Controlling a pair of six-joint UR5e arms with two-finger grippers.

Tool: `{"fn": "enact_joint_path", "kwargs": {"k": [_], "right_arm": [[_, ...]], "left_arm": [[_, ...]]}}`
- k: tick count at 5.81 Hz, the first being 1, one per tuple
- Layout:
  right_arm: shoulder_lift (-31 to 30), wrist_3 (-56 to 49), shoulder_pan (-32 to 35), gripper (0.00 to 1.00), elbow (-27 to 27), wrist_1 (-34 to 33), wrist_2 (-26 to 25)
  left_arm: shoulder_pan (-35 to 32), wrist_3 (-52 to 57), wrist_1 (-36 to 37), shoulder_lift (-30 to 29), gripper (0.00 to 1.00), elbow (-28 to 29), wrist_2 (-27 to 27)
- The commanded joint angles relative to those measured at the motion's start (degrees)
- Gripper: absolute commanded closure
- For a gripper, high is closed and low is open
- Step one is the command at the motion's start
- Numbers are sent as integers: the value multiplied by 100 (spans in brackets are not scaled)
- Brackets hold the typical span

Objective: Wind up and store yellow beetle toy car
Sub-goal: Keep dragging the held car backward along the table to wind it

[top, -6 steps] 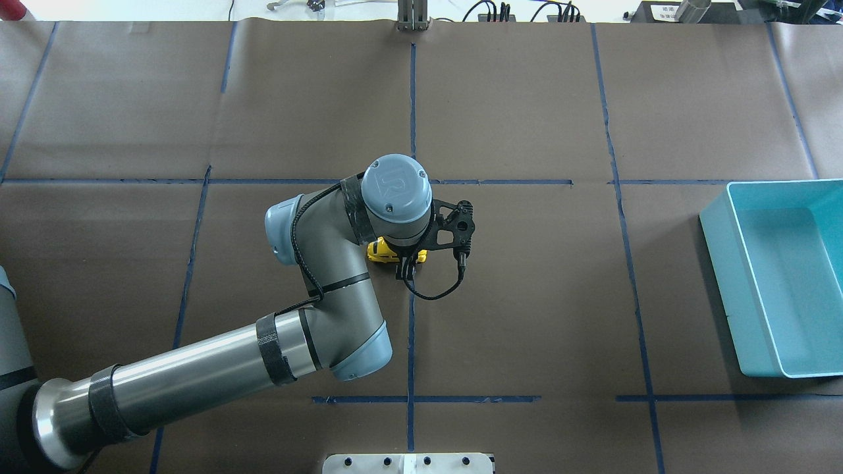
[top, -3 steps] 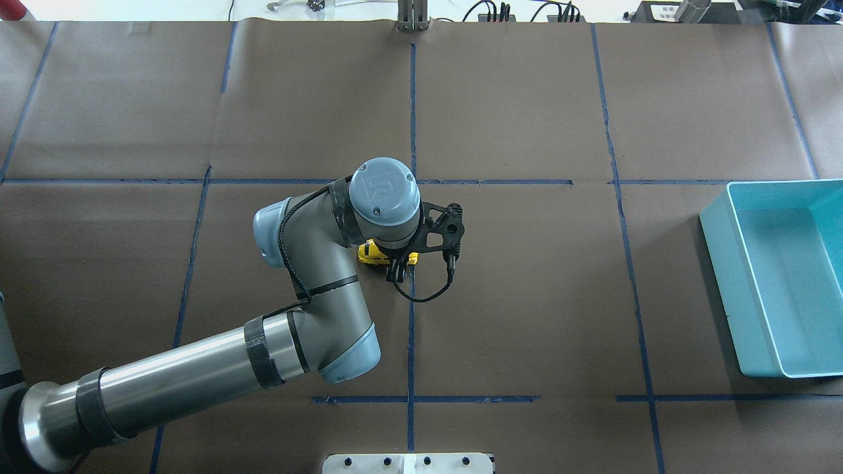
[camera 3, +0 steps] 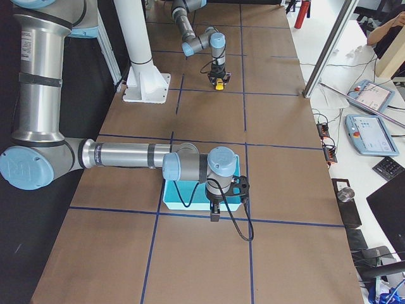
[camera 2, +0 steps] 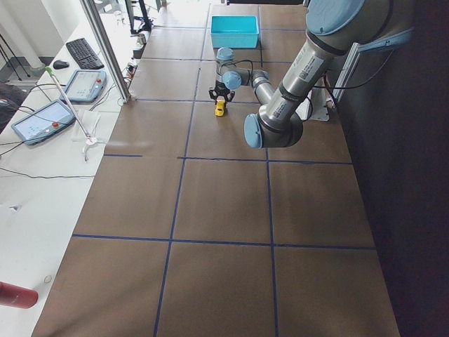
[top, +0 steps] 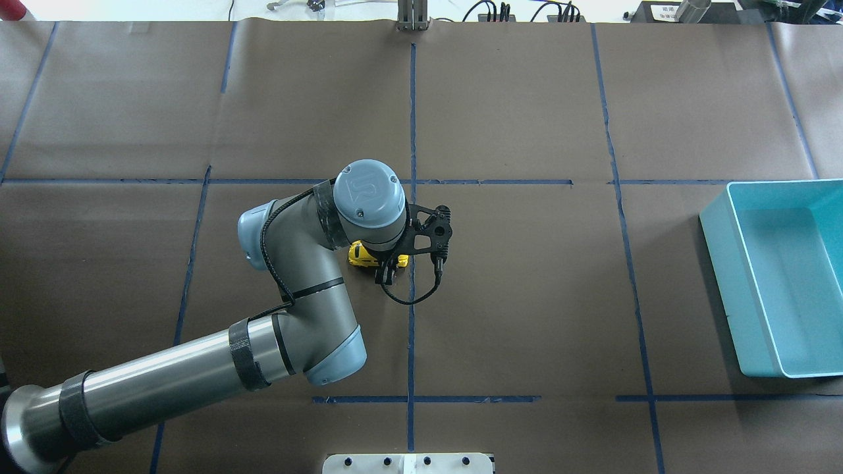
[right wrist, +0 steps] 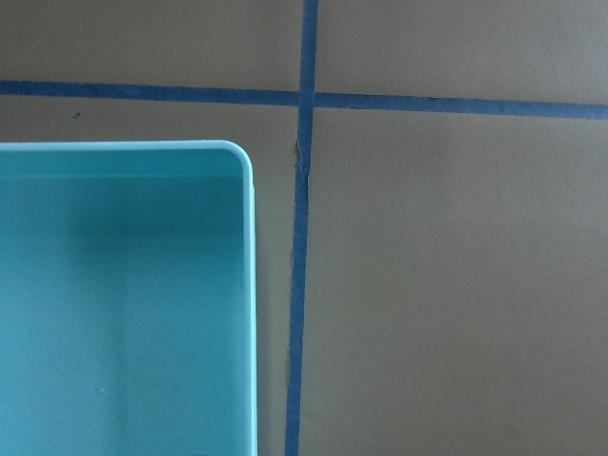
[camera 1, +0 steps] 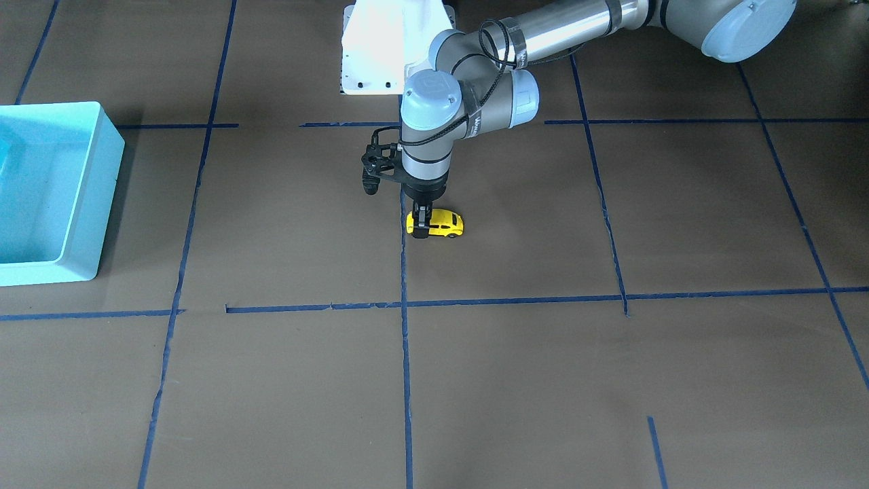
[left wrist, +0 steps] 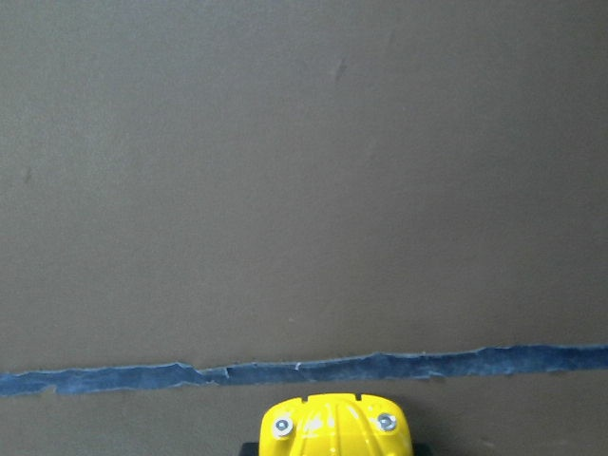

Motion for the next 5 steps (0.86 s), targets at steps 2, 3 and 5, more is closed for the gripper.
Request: {"fn": "enact_joint_path", "kwargs": {"k": [2, 3, 5], "right_arm": [[0, 0, 0, 0, 0, -5, 7], [0, 0, 0, 0, 0, -5, 7], [0, 0, 0, 0, 0, -5, 7]], "left_arm": [[-78, 19, -89, 123, 100, -10, -106], [-87, 19, -90, 220, 100, -115, -115], [-175, 28, -160, 326, 100, -160, -255]]}}
